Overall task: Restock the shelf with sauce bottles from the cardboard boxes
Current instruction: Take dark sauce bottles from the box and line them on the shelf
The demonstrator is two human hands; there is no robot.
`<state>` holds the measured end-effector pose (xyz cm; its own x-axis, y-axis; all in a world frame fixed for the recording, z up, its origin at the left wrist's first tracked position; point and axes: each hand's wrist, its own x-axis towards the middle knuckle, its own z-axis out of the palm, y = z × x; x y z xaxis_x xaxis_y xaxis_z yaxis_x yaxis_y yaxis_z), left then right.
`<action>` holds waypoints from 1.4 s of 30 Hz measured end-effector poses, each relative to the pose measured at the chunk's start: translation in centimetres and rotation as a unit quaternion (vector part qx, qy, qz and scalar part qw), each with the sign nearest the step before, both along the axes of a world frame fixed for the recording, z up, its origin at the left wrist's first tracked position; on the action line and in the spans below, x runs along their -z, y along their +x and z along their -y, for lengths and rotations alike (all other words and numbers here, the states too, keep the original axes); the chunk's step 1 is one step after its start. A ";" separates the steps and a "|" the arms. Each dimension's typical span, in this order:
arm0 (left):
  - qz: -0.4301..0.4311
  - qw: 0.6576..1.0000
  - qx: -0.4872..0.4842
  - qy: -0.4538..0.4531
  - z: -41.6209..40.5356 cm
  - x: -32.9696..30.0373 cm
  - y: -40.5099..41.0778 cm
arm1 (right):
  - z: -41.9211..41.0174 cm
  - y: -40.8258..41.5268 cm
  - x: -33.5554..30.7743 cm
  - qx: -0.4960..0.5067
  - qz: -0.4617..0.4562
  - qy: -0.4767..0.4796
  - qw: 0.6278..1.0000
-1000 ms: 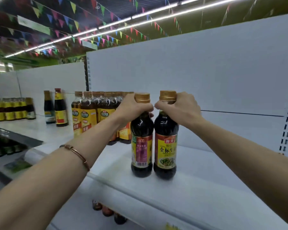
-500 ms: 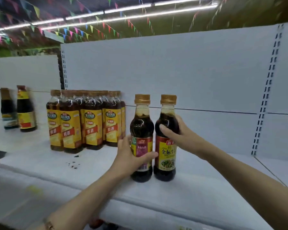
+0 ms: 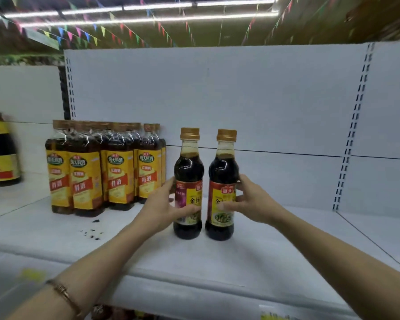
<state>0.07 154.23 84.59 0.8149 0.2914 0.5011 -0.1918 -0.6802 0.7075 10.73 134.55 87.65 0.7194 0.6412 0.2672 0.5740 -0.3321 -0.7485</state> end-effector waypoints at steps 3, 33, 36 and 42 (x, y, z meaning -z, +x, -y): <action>-0.016 1.000 -0.013 0.012 -0.8 -0.2 0.6 | -1.9 0.2 1.4 0.028 0.011 0.049 0.998; -0.077 0.988 -0.131 0.011 -4.5 0.1 6.3 | -8.5 5.1 3.1 0.074 0.022 -0.025 0.997; -0.060 0.989 -0.136 0.005 -4.7 0.5 6.9 | -9.4 6.0 3.3 0.080 0.020 -0.030 0.996; -0.047 0.986 -0.160 0.003 -5.5 1.0 8.6 | -11.0 7.5 3.7 0.086 0.012 -0.025 0.996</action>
